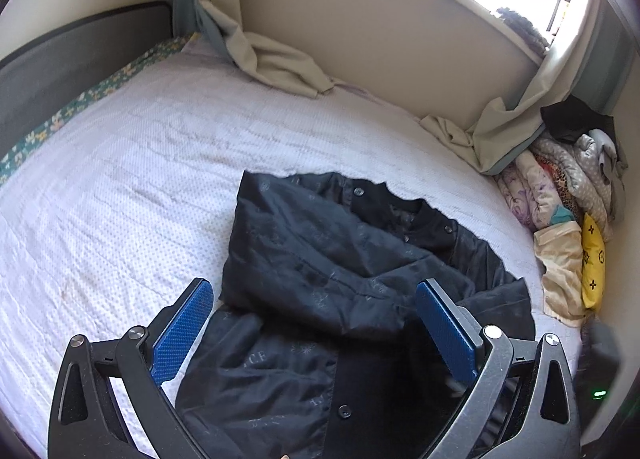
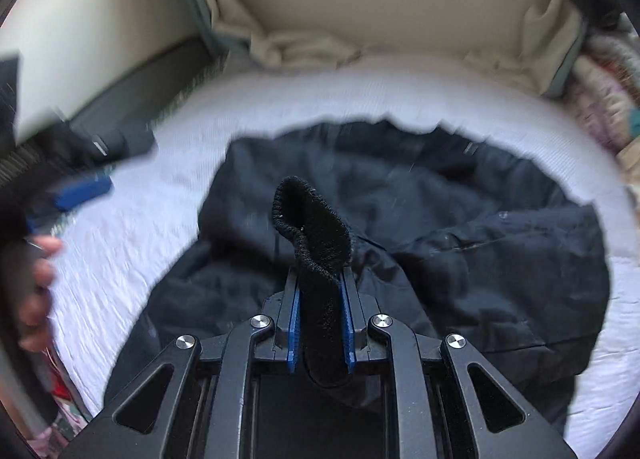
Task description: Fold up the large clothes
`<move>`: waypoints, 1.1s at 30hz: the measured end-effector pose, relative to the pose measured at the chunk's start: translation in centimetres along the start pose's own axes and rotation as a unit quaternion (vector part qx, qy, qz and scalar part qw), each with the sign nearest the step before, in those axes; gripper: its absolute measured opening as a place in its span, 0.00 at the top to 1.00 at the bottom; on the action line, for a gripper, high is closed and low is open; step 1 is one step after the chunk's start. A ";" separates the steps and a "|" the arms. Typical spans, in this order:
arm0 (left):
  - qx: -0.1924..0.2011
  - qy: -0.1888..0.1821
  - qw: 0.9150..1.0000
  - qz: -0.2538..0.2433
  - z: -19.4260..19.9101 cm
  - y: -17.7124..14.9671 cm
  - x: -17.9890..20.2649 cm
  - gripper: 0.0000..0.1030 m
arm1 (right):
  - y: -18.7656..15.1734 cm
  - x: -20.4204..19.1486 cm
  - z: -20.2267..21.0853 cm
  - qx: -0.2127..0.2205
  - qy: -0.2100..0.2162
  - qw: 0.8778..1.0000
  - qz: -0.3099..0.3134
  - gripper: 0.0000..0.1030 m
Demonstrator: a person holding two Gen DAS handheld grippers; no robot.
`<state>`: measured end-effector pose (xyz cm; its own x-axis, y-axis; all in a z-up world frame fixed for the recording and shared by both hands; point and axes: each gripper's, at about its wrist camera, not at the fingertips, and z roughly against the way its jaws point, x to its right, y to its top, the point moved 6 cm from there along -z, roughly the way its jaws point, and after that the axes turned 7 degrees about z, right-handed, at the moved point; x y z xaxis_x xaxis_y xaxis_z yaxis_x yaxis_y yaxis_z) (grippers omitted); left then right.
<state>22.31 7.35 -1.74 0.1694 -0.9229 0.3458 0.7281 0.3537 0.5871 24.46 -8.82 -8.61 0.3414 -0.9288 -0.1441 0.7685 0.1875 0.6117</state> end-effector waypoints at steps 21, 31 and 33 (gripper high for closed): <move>-0.181 -0.023 0.983 -0.009 -6.0 -7.9 0.1 0.08 | -0.9 15.3 9.0 0.073 0.001 0.968 -0.241 0.35; -0.271 -0.011 0.962 0.018 -9.9 -12.4 -0.3 0.23 | -1.8 16.6 10.1 0.071 0.002 0.966 -0.250 0.34; -0.271 -0.008 0.962 0.016 -10.3 -12.6 -0.1 0.34 | -1.9 16.8 10.1 0.070 0.003 0.965 -0.254 0.34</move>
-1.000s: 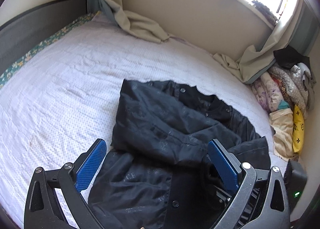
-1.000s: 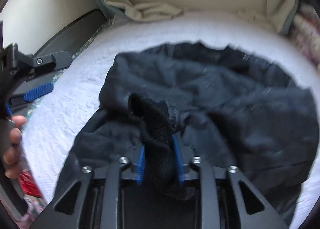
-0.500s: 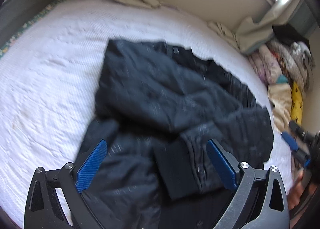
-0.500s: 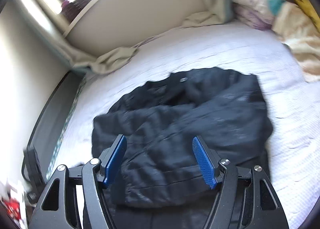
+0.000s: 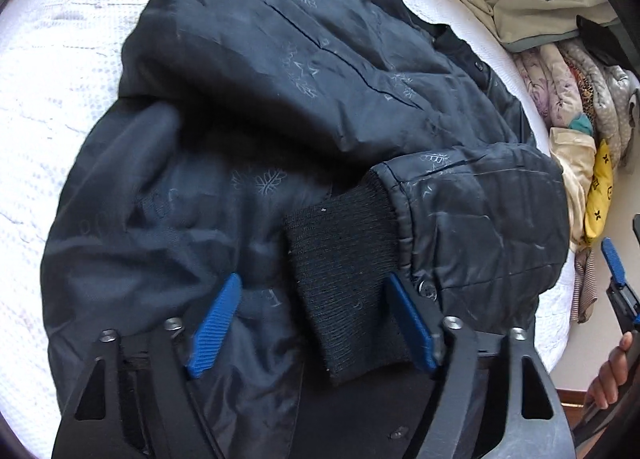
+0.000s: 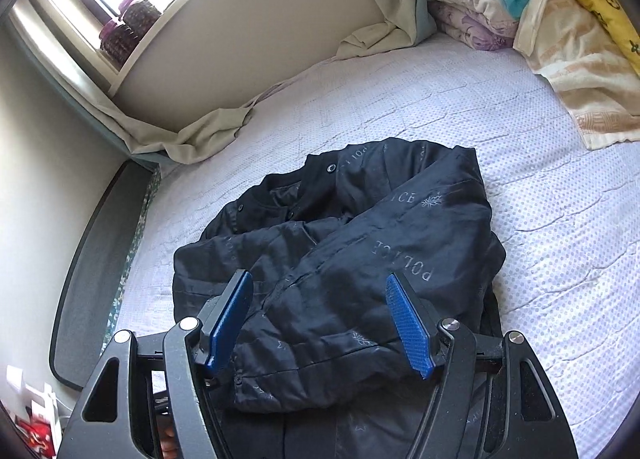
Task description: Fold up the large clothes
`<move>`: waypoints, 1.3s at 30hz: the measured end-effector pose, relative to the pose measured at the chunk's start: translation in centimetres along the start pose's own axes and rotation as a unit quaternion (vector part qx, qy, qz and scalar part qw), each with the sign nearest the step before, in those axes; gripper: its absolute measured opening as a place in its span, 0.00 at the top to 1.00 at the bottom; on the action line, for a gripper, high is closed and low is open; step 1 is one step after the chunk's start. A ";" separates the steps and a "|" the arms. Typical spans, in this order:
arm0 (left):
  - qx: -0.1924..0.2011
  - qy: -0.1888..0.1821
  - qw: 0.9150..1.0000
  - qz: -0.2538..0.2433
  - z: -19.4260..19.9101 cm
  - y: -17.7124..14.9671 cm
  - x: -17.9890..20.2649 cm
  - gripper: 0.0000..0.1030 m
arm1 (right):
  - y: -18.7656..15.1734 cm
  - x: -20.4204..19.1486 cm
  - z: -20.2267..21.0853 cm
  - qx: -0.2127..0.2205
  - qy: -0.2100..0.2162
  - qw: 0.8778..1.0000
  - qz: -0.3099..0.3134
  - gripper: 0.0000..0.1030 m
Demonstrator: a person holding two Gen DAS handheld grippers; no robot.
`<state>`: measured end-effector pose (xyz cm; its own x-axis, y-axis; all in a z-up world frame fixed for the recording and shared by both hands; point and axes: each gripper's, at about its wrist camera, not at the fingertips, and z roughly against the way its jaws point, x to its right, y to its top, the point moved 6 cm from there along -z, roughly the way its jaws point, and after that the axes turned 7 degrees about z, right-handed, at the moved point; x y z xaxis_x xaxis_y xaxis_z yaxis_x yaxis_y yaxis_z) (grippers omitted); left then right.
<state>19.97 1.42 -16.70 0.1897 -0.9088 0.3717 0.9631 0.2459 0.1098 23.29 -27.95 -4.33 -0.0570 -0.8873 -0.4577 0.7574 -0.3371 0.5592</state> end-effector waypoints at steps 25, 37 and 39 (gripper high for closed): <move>0.107 0.057 0.992 -0.024 2.9 5.3 -1.8 0.82 | 0.5 3.5 -0.5 0.008 -0.048 0.999 -0.024 0.34; 0.207 0.050 0.976 -0.051 7.6 5.6 1.0 0.44 | 1.1 1.8 -4.2 -0.011 -0.102 0.991 0.087 0.75; 0.181 0.015 0.981 -0.061 6.2 5.5 2.1 0.44 | 1.0 1.5 -5.5 -0.020 -0.100 0.990 0.093 0.86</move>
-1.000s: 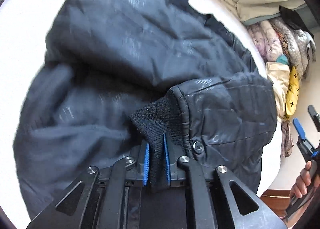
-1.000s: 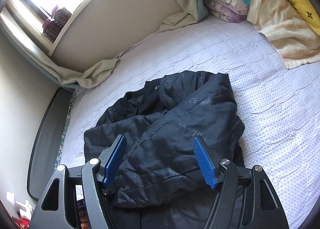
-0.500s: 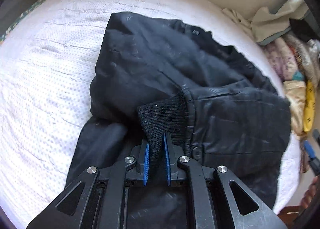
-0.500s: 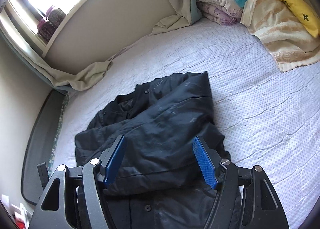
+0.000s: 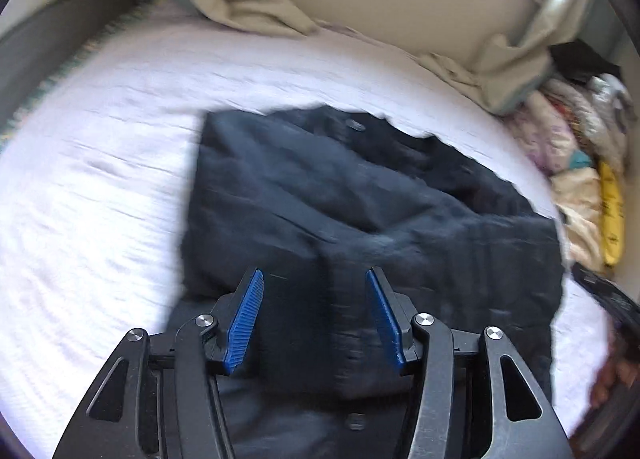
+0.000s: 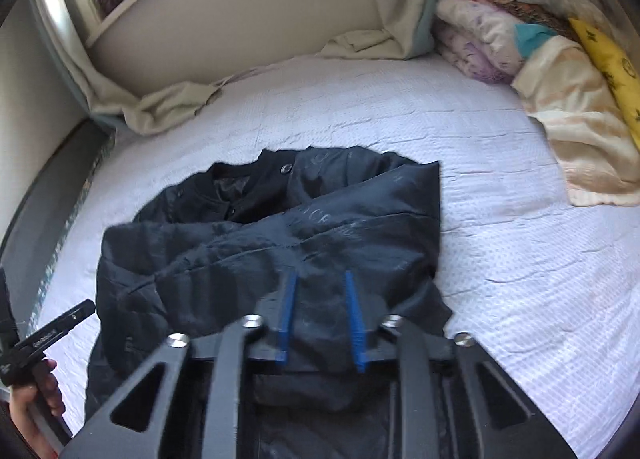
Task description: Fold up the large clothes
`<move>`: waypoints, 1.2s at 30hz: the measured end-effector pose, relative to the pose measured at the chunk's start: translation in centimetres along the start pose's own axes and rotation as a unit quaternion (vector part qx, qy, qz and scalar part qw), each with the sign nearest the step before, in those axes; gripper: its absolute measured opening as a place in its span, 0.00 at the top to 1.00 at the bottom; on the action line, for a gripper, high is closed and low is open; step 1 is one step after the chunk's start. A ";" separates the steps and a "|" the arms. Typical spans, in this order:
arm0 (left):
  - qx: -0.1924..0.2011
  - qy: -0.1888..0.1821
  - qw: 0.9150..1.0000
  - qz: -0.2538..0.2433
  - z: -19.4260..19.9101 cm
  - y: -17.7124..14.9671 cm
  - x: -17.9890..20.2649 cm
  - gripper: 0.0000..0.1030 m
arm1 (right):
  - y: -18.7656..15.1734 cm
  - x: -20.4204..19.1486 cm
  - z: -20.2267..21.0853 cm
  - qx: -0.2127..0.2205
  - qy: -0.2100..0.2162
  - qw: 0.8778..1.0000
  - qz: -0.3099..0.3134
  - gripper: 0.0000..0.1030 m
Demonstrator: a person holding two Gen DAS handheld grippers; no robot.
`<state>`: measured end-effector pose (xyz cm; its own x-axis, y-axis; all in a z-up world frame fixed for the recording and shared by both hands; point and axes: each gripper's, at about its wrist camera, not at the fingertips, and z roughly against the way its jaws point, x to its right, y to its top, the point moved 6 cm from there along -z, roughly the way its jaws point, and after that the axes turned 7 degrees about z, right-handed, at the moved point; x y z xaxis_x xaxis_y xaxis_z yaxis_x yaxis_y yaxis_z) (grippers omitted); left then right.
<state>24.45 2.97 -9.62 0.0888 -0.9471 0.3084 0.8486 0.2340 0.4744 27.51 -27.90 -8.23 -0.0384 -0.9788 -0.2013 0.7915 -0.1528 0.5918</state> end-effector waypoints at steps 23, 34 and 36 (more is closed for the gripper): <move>-0.037 0.051 0.996 -0.058 -8.7 -2.6 0.2 0.41 | -4.3 2.2 -11.1 -0.072 -0.017 0.997 0.008 1.00; -0.008 0.062 0.996 -0.071 -7.9 -2.9 0.7 0.39 | -3.8 2.7 -11.0 -0.069 0.005 0.997 -0.023 1.00; -0.008 0.064 0.995 -0.077 -7.4 -2.9 0.9 0.36 | -3.4 2.6 -9.9 -0.074 0.016 0.996 -0.039 1.00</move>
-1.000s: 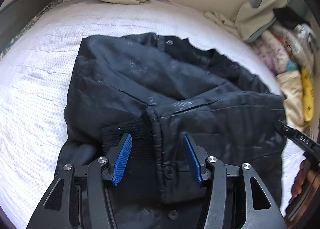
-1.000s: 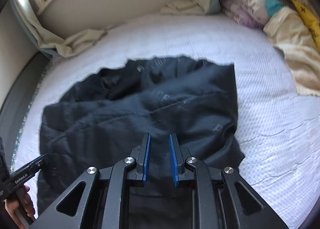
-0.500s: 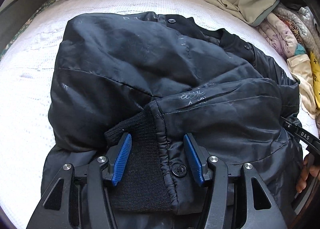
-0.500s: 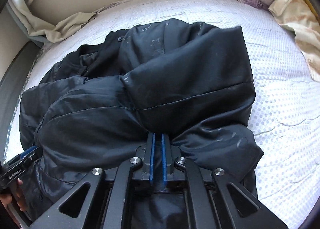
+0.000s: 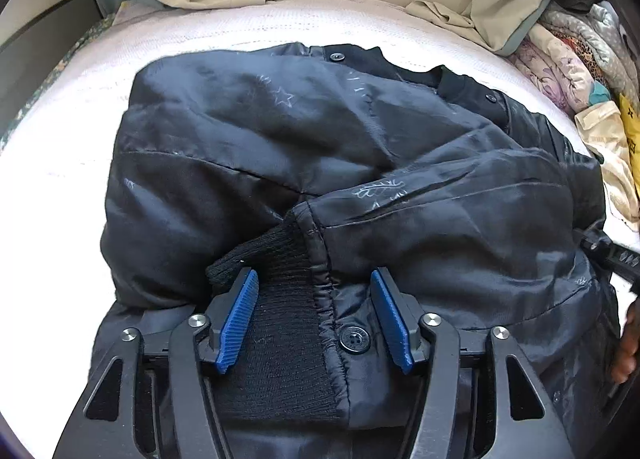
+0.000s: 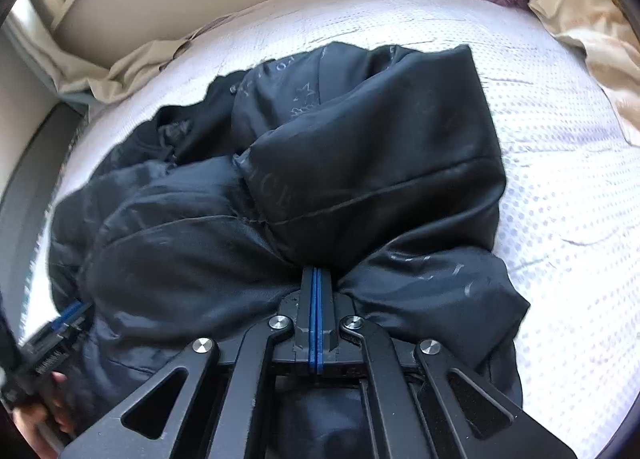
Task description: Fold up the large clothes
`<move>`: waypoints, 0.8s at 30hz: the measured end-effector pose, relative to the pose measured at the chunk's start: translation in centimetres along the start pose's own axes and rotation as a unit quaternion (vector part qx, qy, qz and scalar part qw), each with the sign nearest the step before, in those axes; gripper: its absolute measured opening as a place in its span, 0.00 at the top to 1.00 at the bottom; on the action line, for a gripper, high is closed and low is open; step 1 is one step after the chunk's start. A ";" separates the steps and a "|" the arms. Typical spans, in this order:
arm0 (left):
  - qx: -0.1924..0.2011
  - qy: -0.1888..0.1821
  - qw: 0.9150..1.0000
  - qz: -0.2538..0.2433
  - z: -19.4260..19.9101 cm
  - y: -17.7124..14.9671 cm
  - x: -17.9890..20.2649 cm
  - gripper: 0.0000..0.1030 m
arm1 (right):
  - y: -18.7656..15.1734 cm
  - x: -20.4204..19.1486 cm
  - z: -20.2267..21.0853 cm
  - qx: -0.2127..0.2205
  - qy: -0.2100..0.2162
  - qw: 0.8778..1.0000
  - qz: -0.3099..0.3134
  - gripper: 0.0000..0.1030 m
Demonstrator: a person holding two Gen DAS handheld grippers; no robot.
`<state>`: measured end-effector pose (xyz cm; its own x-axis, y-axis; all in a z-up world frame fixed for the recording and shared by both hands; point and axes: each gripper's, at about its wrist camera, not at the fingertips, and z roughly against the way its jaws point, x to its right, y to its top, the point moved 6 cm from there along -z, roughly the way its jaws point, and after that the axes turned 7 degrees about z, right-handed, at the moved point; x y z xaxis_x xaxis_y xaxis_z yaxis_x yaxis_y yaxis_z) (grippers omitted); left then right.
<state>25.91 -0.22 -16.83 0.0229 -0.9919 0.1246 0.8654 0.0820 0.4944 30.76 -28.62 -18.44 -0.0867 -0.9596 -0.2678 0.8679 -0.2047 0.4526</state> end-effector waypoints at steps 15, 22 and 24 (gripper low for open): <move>0.041 0.034 0.998 -0.033 4.5 0.3 0.9 0.16 | 0.8 -1.2 8.9 0.063 0.001 0.998 -0.003 0.60; 0.043 0.052 0.996 -0.057 5.1 -0.5 1.0 0.16 | -0.8 -2.4 9.0 0.045 0.004 0.999 0.021 0.60; 0.041 0.057 0.995 -0.065 5.0 -0.7 1.1 0.16 | -1.4 -3.3 8.6 0.035 0.006 0.999 0.035 0.60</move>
<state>22.82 -0.87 -12.70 -0.0266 -0.9988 -0.0410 0.8211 -0.0452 0.5691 25.63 -26.89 -10.86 -0.0201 -0.9699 -0.2428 0.8357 -0.1496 0.5284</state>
